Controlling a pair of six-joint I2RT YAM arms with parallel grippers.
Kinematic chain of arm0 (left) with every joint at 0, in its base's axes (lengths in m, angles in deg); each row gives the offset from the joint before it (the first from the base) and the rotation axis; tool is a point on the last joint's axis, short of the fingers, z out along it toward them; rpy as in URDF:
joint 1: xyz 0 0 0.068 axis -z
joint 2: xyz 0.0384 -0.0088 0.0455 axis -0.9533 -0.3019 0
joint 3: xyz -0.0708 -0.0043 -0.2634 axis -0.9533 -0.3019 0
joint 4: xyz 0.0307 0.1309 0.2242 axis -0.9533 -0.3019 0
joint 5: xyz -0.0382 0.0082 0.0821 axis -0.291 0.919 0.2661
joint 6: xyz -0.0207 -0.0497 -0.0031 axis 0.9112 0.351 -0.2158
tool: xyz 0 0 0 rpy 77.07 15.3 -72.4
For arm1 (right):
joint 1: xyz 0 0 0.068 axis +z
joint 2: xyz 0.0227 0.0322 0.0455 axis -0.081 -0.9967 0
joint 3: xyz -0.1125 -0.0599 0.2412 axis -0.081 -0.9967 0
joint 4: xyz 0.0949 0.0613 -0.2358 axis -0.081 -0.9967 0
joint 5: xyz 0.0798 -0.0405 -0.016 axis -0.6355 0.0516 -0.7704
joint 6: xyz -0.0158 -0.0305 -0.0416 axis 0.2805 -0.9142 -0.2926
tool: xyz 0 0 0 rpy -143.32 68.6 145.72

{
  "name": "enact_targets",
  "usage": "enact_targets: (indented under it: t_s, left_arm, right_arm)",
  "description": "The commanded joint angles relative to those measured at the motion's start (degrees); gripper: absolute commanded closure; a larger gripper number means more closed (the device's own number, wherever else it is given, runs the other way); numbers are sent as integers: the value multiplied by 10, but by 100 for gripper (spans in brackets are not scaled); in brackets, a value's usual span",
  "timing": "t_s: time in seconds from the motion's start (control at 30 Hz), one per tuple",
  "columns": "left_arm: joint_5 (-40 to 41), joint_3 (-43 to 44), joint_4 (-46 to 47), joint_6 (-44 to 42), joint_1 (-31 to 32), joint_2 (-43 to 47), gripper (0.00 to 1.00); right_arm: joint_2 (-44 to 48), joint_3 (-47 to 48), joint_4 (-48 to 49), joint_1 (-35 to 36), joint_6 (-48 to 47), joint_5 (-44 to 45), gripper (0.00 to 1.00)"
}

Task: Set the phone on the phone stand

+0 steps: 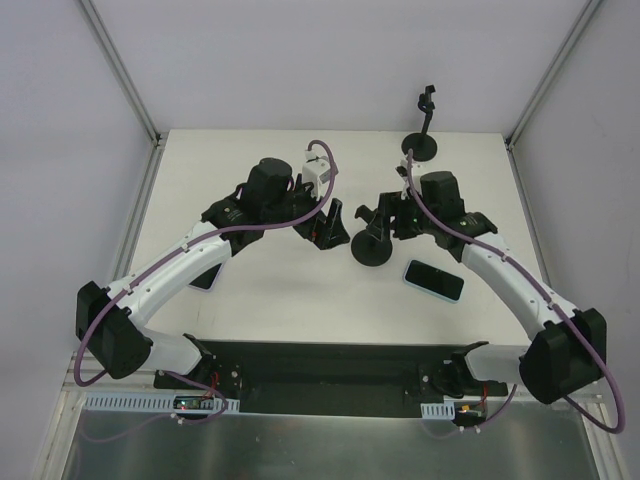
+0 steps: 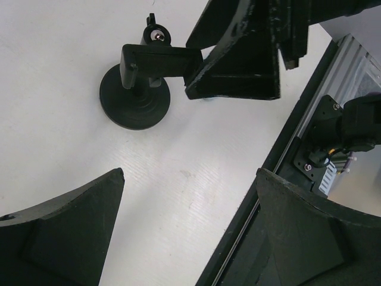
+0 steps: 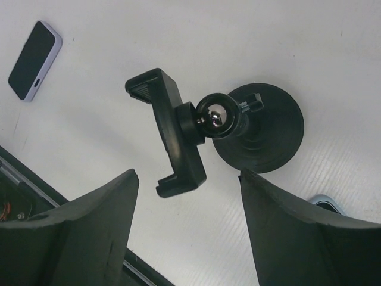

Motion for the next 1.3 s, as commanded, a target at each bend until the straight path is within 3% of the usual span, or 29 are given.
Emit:
enact_targets:
  t_s: [0.0, 0.13, 0.43, 0.53, 0.63, 0.83, 0.93, 1.1, 1.27]
  left_arm:
    - [8, 21, 0, -12, 1, 0, 9]
    - [8, 23, -1, -10, 2, 0, 9]
    - [29, 22, -2, -7, 1, 12, 18]
    - [45, 20, -2, -7, 0, 20, 22]
    - [75, 17, -2, 4, -1, 30, 26]
    - [90, 11, 3, 83, -65, 22, 34]
    - [11, 5, 21, 135, -121, -2, 37]
    - [-241, 34, 67, 167, -163, -107, 27]
    - [-308, 12, 137, 158, -163, -144, 36]
  right_arm:
    - [-32, 42, 6, 14, 9, 28, 31]
    - [-36, 48, 1, 20, 7, 43, 43]
    - [-36, 65, -20, 23, -26, 38, 99]
    - [-41, 76, -21, 23, -52, 1, 99]
    - [-44, 77, 3, 26, -101, -96, 99]
    - [-49, 68, 33, 41, -166, -208, 99]
    - [-45, 58, 55, 49, -190, -258, 99]
    - [-51, 73, 39, 57, -230, -287, 99]
    - [-37, 86, 44, 54, -220, -327, 99]
